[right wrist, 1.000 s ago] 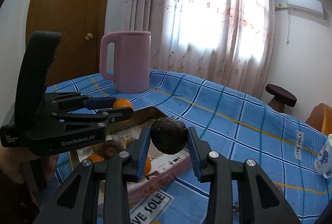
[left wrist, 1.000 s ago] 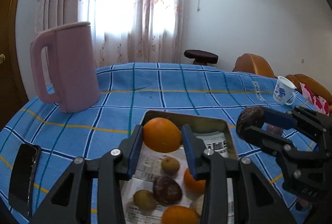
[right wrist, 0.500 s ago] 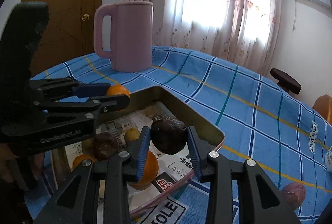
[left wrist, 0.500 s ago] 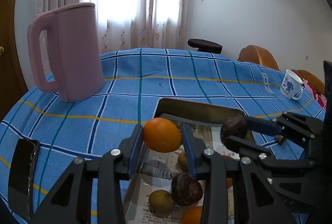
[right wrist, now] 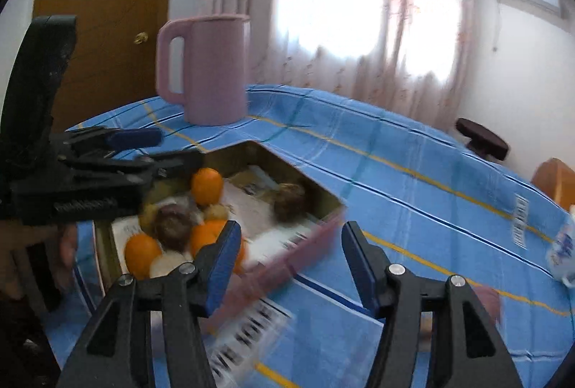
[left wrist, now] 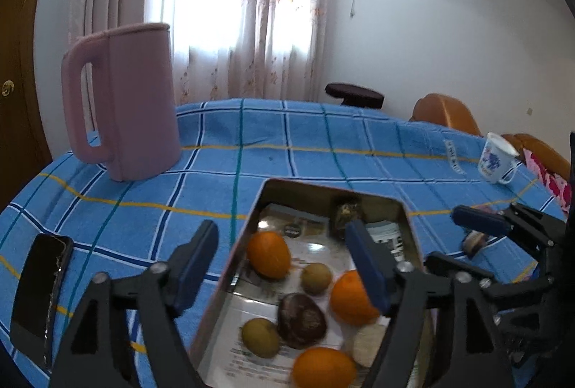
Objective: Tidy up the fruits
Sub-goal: 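Release the orange into the tin with the left tool while the right tool releases the dark fruit, then grasp a large purple fruit with the right tool while the left tool approaches a brown snack roll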
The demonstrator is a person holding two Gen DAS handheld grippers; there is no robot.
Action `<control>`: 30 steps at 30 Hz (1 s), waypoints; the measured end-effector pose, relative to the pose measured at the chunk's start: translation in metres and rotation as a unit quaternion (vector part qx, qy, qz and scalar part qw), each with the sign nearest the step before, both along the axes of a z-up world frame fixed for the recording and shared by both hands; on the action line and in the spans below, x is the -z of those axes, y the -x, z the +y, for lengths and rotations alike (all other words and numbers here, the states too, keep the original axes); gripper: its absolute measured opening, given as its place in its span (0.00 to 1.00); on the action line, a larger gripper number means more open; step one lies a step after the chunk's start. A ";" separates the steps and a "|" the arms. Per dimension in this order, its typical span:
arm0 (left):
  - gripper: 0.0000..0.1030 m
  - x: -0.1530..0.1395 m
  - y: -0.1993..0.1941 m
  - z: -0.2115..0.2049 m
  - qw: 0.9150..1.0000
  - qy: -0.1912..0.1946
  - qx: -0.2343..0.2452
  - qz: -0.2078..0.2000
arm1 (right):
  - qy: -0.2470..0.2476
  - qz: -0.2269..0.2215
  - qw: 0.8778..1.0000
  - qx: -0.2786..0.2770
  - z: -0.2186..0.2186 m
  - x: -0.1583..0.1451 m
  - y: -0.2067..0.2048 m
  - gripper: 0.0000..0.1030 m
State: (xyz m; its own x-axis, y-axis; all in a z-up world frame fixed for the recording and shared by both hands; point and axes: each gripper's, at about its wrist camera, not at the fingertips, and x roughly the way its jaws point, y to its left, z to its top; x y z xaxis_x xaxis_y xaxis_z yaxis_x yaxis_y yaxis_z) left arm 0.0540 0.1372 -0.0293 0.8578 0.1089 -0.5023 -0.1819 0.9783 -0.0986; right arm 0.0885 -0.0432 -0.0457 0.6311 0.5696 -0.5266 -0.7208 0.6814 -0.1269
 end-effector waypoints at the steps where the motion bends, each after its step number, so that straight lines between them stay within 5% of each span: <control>1: 0.75 -0.002 0.002 -0.005 1.000 0.001 0.005 -0.004 | -0.007 0.001 1.000 0.012 -0.014 -0.002 0.000 0.60; 12: 0.82 -0.011 -0.003 -0.089 0.995 -0.025 0.091 -0.016 | -0.021 0.020 0.988 0.151 -0.111 -0.005 -0.036 0.64; 23: 0.84 0.000 -0.026 -0.139 0.991 -0.045 0.125 0.008 | -0.029 0.120 0.977 0.172 -0.110 0.016 -0.091 0.64; 25: 0.84 0.002 -0.028 -0.144 0.991 -0.047 0.128 0.010 | -0.039 0.135 0.976 0.166 -0.117 0.018 -0.091 0.50; 30: 0.84 0.008 -0.033 -0.158 0.989 -0.044 0.140 0.018 | -0.051 0.122 0.978 0.162 -0.126 0.016 -0.078 0.50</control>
